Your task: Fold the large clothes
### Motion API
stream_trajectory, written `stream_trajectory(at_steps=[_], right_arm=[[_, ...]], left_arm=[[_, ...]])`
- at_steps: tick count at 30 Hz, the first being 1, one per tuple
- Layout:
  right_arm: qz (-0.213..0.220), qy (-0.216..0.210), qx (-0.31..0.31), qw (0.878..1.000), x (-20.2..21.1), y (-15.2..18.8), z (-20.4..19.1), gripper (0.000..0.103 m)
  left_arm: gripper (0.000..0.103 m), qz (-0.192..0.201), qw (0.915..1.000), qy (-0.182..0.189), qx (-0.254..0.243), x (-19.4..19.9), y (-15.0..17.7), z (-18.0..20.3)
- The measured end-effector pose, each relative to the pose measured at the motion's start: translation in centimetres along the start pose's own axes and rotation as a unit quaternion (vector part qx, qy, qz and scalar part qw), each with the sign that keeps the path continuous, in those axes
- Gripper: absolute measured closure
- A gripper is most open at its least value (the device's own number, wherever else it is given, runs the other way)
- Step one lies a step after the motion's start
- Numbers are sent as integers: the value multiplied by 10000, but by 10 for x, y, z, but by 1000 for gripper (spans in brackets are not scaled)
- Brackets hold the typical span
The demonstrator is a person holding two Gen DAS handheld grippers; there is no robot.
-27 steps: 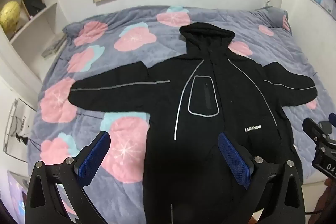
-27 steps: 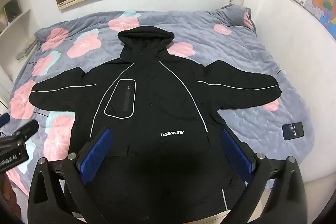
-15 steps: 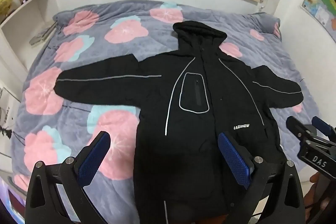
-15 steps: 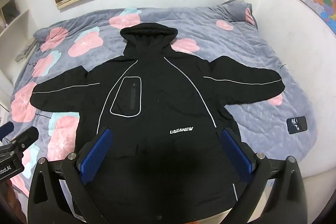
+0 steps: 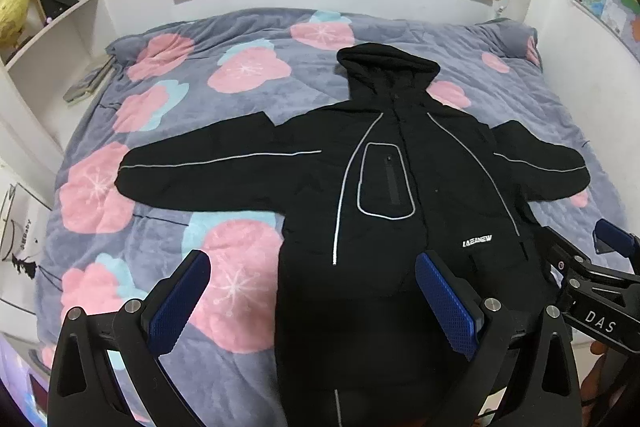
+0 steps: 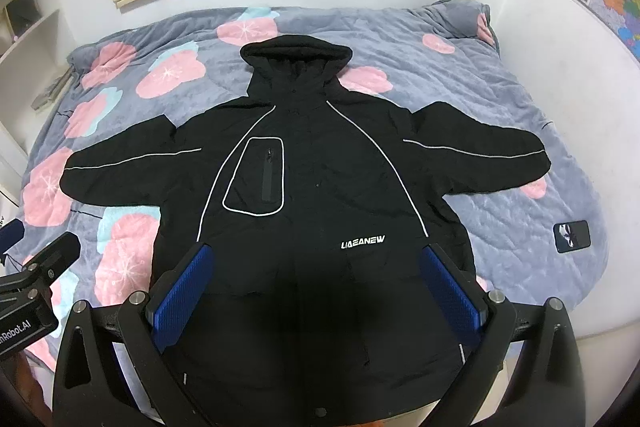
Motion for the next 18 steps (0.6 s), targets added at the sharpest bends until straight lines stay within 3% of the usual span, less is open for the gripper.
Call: stream_trajectory(at_steps=[18], right_arm=[[-138,-127,102,9998,-10,4,-26,0]], left_arm=[[1,-70,9998,-173,64,-9,3,-19]])
Point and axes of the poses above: each gripper's, at about its wrist camera, not at the fingertips, and x roughly against the way its jaws point, z to its right, y to its underside, the point moved 7 cm from there along -x, roughly the way its jaws point, and after that the axes turned 7 degrees about z, right-handed, at the moved point
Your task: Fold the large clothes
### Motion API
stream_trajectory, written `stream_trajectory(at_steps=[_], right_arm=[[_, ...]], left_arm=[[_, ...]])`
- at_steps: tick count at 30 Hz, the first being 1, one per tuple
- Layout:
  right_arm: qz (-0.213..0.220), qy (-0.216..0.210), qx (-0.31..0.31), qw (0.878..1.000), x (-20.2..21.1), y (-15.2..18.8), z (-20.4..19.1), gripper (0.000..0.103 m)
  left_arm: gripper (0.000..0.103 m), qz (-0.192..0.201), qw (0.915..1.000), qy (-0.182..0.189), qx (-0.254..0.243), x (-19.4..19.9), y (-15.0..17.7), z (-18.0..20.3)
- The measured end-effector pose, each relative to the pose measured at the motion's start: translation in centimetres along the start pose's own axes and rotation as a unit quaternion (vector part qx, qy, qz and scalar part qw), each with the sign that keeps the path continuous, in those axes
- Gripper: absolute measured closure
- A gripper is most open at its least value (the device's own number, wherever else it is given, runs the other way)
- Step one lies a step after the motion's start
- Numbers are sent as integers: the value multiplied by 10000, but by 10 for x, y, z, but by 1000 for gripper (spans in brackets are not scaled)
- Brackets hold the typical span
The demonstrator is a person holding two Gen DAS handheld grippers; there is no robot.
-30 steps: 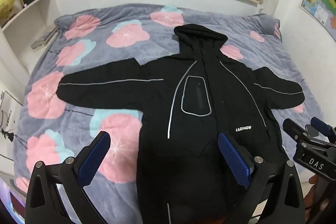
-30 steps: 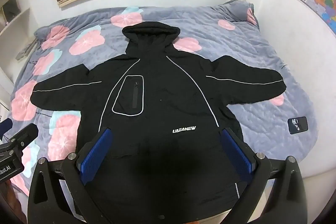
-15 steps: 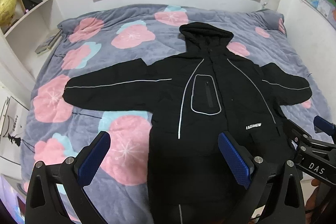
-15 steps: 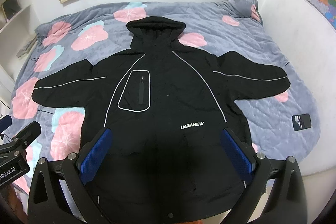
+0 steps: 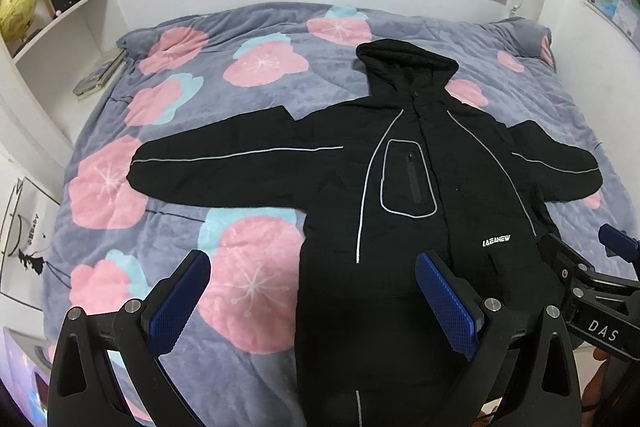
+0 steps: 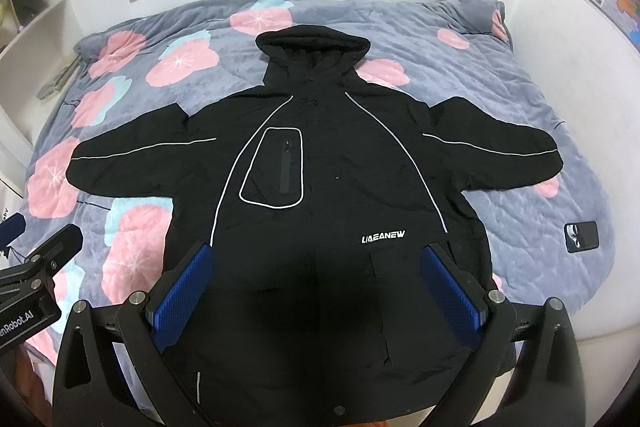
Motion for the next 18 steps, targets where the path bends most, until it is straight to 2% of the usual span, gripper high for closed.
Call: stream_trajectory(at_steps=[9,18], right_arm=[[79,-121,12,9999,0,-8,4,0],[50,-270,231,9994,-5,-14,31,0]], left_arm=[[1,64,10000,-66,-12,1,-6,-5],[1,152,9992,-344,115,10,-9,22]])
Point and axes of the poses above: each gripper's, at about its wrist camera, not at the fingertips, and x roughly against the way its jaws point, z to its right, y to its underside, the point moved 7 cm from there along -x, roughly the way its jaws point, and after that the axes turned 7 degrees about z, right-handed, at the moved point
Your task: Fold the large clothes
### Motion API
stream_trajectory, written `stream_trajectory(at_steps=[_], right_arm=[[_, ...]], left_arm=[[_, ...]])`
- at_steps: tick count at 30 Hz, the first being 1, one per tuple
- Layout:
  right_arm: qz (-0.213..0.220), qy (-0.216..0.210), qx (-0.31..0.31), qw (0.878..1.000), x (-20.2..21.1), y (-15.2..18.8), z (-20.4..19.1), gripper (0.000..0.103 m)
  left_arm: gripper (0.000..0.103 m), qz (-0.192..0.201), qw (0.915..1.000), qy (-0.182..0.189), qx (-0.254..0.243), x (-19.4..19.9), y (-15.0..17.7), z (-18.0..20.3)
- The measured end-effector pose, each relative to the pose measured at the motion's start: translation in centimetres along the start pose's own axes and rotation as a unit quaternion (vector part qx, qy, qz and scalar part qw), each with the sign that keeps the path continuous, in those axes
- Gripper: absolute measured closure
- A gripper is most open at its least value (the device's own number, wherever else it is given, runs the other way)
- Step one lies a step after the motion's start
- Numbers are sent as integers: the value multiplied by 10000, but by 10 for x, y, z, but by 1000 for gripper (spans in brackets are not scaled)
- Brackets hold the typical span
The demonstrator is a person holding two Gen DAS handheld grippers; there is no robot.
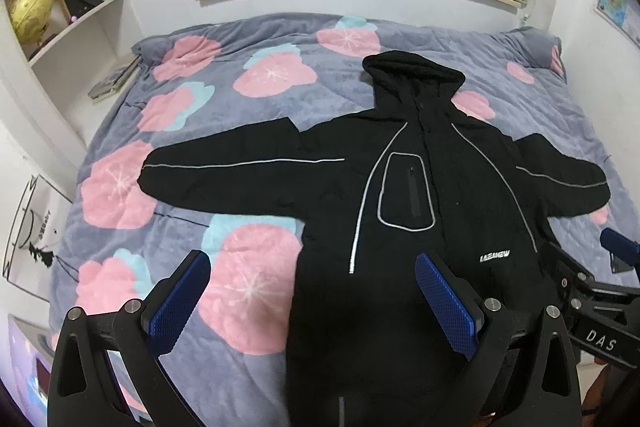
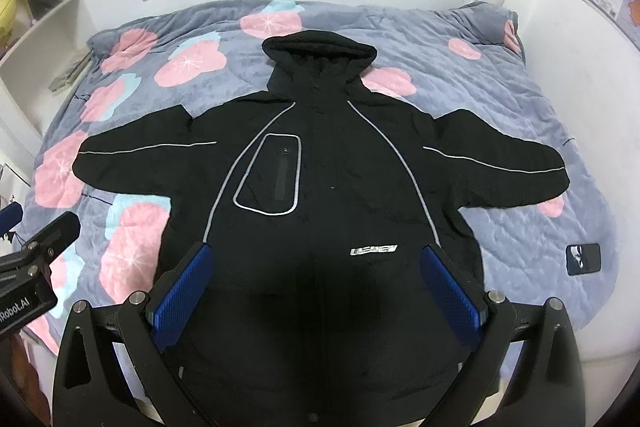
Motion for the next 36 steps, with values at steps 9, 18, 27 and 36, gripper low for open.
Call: stream_trajectory(at_steps=[9,18,27,36], right_arm=[[-110,75,-178,9998,-2,-1,77,0],[-203,217,-478,9984,-10,-1,171,0],[-188,412,-419,9981,-28,-6,261,0],[-8,801,-583,9951,-62,-23,370,0]], left_arm=[[1,-114,9999,104,-37,5,-2,81],[1,-322,9977,520,-287,9,2,186],[1,-491,9960,662,-357,0,8,261],[1,-406,9955,687,-504,-21,-11,317]])
Point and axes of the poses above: each gripper's, at about its wrist camera, not at the fingertips, and x roughly against the way its jaws point, z to its right, y to its underside, the point moved 7 cm from there along -x, roughly the way its jaws point, and after that the axes turned 7 degrees about z, right-handed, at the moved point
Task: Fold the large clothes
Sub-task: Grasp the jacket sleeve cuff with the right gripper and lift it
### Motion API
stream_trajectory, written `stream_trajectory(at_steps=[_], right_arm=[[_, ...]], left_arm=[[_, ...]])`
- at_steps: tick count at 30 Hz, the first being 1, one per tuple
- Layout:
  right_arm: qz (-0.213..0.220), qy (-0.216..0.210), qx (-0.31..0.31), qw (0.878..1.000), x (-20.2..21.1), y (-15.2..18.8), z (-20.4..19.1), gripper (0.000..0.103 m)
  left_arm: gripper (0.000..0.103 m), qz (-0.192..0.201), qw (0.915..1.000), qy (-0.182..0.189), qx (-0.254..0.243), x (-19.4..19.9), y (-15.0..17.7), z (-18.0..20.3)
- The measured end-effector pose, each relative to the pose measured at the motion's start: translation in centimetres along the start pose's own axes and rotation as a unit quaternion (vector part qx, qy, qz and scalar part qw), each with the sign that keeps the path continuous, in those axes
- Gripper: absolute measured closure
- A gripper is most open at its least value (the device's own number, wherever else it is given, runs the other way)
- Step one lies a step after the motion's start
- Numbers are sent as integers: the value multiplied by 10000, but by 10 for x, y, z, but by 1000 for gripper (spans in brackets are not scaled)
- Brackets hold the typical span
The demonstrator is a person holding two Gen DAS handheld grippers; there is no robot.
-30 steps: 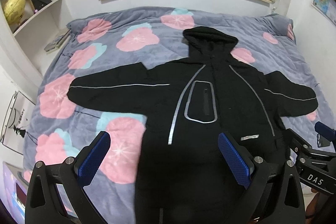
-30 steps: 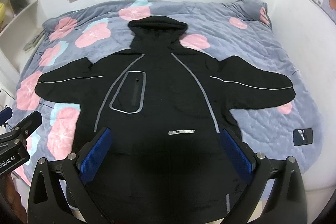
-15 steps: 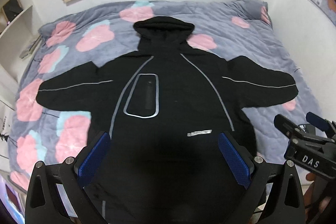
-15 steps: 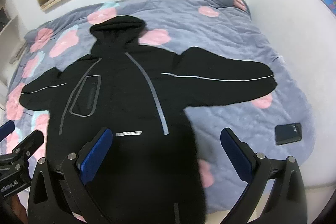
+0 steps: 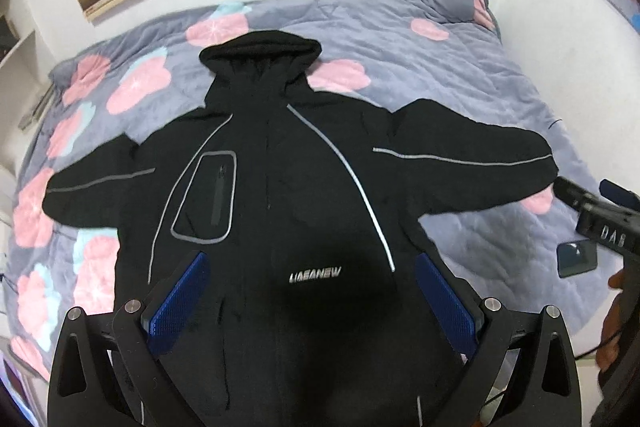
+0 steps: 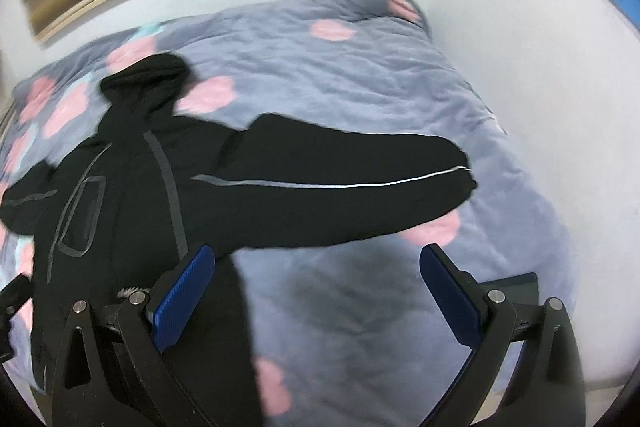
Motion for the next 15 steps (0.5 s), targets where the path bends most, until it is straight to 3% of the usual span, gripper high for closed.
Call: stream_trajectory(at_steps=[9,10,15], right_arm=[[-173,516,-844,9949,-97,-13,120,4],[-188,516,-915,9943,-104,-12,130,9],[-374,233,-1823,9823,-162,-1,195,12]], left_arm=[[1,-256,9991,-295,-171,-50,-30,16],[1,-288,9989,-314,-188,-59,-34,17],[1,-345,9975,-483,-383,-105,-53,23]])
Point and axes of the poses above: each gripper's, at about its wrist camera, not at the fingertips, and x roughly against the way its jaws point, z to its right, y to its underside, the point moved 7 cm from there along -x, roughly the way its jaws point, and after that the axes turned 7 degrees about z, right-handed, at the moved point
